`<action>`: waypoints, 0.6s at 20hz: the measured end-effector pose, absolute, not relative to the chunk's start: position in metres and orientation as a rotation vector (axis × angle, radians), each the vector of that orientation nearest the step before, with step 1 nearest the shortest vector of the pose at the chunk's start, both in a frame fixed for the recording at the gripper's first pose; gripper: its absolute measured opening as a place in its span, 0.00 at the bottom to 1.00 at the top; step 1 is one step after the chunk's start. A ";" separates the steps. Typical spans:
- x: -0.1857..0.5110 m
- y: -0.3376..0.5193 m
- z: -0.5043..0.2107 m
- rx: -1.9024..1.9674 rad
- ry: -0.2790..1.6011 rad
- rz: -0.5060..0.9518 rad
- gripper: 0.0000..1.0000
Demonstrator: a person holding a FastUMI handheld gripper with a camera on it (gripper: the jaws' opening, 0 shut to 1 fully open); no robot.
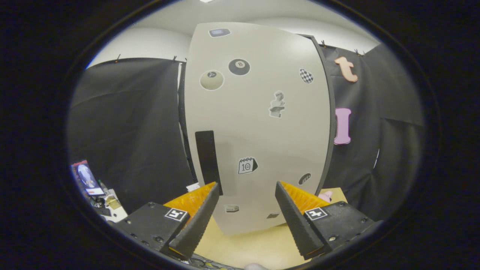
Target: Open the shoe cabinet door, grab the shoes and put them into the shoe cabinet, then close the shoe cabinet door.
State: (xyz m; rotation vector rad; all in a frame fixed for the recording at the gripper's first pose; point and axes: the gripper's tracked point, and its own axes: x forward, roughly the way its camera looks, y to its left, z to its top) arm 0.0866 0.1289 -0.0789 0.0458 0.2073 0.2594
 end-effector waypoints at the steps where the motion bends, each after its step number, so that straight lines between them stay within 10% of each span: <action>1: 0.085 0.125 -0.077 0.050 0.206 0.240 0.99; 12: 0.056 0.102 -0.022 0.051 0.132 0.124 0.99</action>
